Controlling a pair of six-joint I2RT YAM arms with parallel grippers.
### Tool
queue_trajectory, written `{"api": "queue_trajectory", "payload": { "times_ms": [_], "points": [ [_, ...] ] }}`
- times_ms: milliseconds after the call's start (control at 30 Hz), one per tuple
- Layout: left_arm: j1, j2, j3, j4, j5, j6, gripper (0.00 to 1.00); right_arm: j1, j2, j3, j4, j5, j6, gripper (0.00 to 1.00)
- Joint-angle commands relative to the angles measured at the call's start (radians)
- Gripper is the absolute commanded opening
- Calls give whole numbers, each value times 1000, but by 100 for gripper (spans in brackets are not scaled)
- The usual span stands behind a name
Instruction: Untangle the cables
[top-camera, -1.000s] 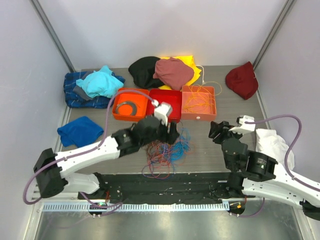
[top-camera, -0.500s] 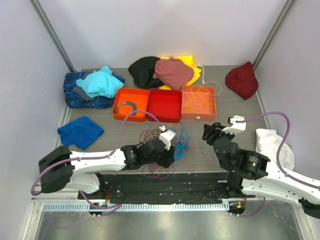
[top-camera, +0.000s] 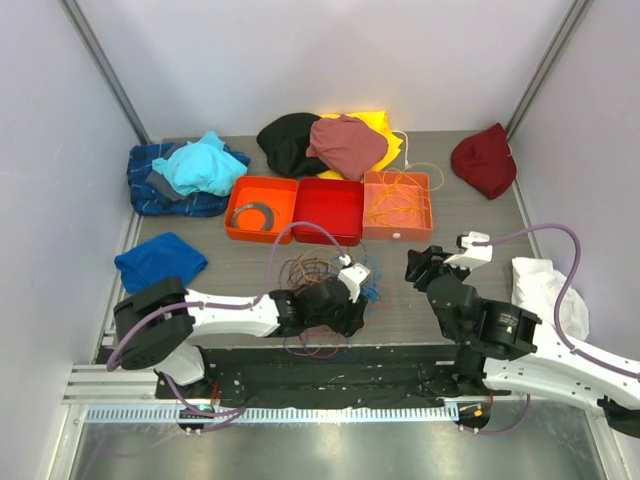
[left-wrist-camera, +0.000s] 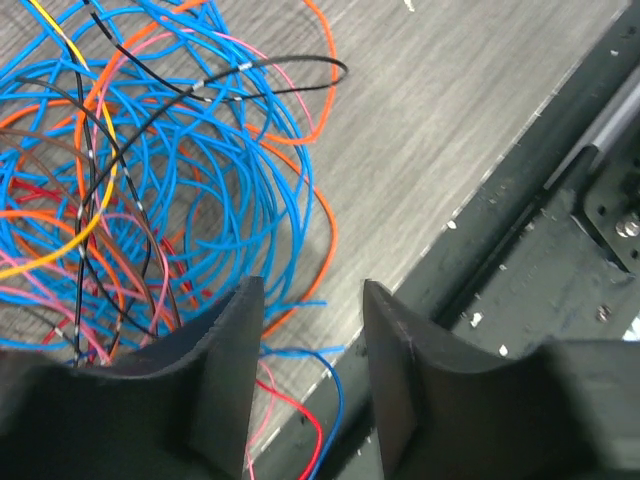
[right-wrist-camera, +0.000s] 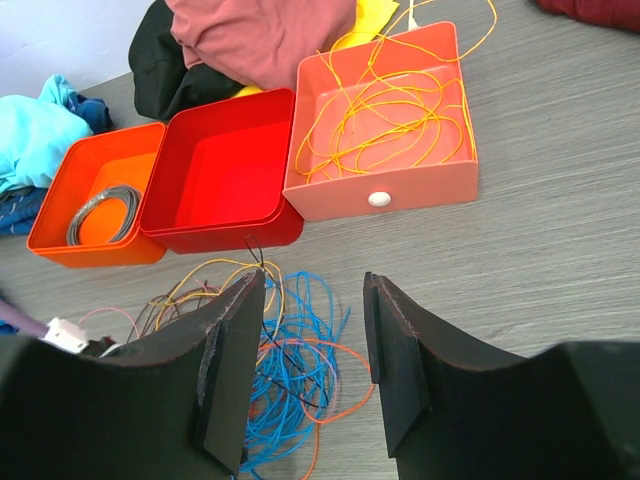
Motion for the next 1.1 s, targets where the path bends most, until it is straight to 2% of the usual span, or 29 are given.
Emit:
{"api": "queue_trajectory", "payload": {
  "times_ms": [0,33,67,200,233,267,367,533,633,733,867,900,1067],
  "points": [
    [-2,42,52,58,-38,11,38,3,-14,3,5,26,28,52],
    [-3,45,54,59,-39,10,31,3,-15,3,2,24,29,52],
    [-2,44,52,62,-38,11,17,1,-15,1,0,23,30,52],
    [-2,25,46,56,-65,14,9,3,-22,-5,-4,18,42,52],
    [-2,18,40,53,-76,16,3,3,-23,-8,-4,17,45,52],
    [-2,7,37,50,-81,19,0,1,-22,-8,-6,14,47,52],
    [-2,-88,19,29,-101,27,0,1,-18,-8,-6,12,52,52],
    [-2,-398,52,-130,-182,76,0,3,-5,-3,3,4,47,52],
    [-2,-556,138,-238,-275,129,0,3,15,-8,29,-31,27,51],
    [-2,-639,273,-319,-357,196,0,3,44,-20,99,-109,-10,50],
    [-2,-627,492,-471,-427,281,0,1,69,-46,242,-258,-89,49],
    [-2,-613,587,-494,-449,293,0,1,84,-53,276,-291,-108,49],
    [-2,-512,807,-553,-509,379,0,3,165,-16,397,-451,-195,49]
  ]
}}
